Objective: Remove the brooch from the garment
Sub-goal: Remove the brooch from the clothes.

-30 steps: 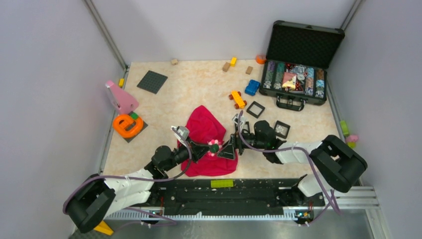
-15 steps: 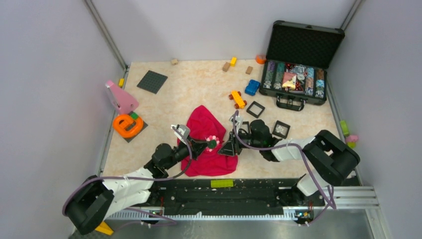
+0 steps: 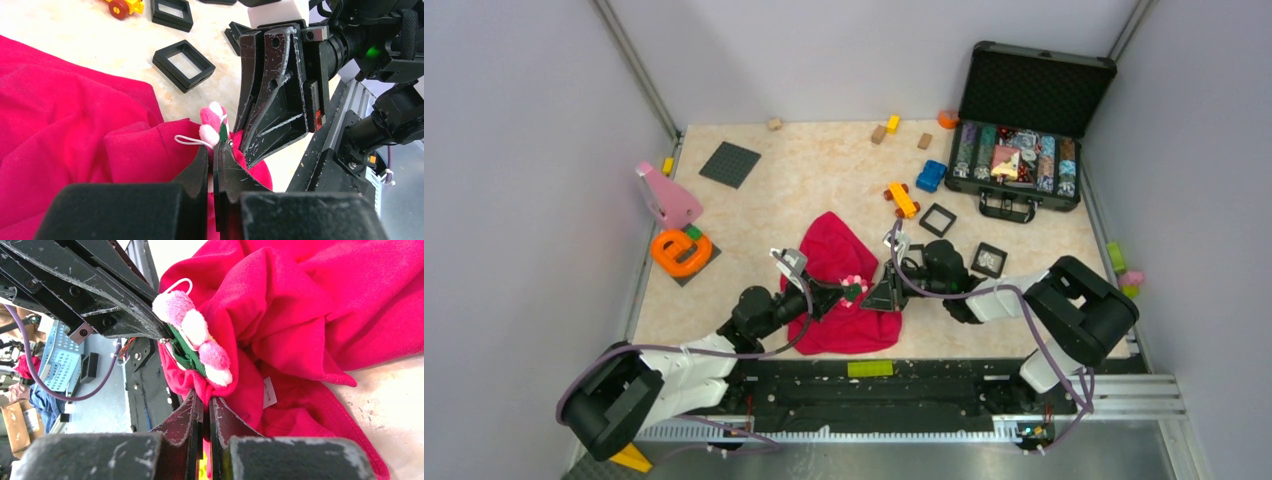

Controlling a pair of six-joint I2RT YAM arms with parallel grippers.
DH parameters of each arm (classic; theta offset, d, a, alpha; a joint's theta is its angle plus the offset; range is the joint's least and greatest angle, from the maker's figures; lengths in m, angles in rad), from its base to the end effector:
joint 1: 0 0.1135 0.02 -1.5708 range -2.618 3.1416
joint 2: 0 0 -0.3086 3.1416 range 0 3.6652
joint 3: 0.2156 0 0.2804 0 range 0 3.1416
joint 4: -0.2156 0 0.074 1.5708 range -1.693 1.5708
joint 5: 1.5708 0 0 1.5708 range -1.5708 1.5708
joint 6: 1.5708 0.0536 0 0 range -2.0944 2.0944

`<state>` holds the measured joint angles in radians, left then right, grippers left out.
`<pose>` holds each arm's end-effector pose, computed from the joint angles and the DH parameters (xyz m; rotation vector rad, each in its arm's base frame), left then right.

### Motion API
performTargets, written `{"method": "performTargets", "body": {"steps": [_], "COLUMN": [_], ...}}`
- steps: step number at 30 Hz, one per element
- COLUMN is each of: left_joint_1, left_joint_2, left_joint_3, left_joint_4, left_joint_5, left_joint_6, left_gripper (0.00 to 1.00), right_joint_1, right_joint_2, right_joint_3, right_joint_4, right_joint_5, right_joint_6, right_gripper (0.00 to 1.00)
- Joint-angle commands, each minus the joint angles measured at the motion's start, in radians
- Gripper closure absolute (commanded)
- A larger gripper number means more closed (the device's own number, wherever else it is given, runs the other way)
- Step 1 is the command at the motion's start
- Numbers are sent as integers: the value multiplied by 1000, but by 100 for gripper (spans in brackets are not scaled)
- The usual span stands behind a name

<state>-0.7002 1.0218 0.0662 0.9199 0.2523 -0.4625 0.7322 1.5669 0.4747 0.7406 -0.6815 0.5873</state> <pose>0.1381 -0.1339 0.1832 0.4099 1.6704 -1.0856 0.2056 0.2302 0.1668 -0.6690 2.0518 1.4835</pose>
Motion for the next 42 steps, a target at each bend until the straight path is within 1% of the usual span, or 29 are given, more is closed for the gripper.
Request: {"method": "performTargets", "body": {"steps": [1,2,4,6,7,8,15,16,21,23,26,27,29,32,35,37,38,41,42], "left_joint_1": [-3,-4,-3,-3,-3,-4,-2,-2,2,4,6,8,8,10,10,10,10,10,10], "left_joint_2": [20,26,35,41,40,38,25,28,32,24,11,11,11,20,34,43,47,59,61], "left_joint_3": [40,46,37,17,12,10,6,8,-3,-6,-5,-3,2,12,22,29,32,41,42], "left_joint_4": [15,2,24,57,58,53,17,15,30,29,20,12,-2,-14,-17,-12,-9,-6,-6], "left_joint_5": [40,46,51,46,46,41,44,55,76,79,83,86,89,95,84,82,81,73,74], "left_joint_6": [-62,-64,-80,-96,-100,-103,-116,-116,-128,-128,-123,-120,-115,-108,-106,-107,-107,-103,-101], "left_gripper": [100,100,100,95,91,89,89,87,74,70,68,69,73,74,81,82,84,98,100], "right_joint_1": [10,9,7,2,-3,-8,-20,-22,-32,-37,-39,-40,-40,-40,-40,-40,-40,-40,-40], "right_joint_2": [6,5,5,5,6,6,24,28,32,32,26,25,20,13,9,3,-1,-13,-18], "right_joint_3": [32,30,29,22,17,13,-5,-8,-13,-16,-20,-20,-22,-20,-16,-18,-19,-26,-28], "right_joint_4": [103,104,100,111,116,125,180,195,224,231,236,237,237,238,237,232,229,215,209], "right_joint_5": [5,8,11,11,11,10,-7,-12,-23,-29,-33,-36,-36,-41,-53,-55,-55,-57,-58], "right_joint_6": [11,14,17,28,36,45,90,99,119,125,129,129,131,134,137,135,132,124,120], "right_gripper": [100,100,100,100,100,100,100,100,100,100,100,100,100,100,100,100,100,100,95]}}
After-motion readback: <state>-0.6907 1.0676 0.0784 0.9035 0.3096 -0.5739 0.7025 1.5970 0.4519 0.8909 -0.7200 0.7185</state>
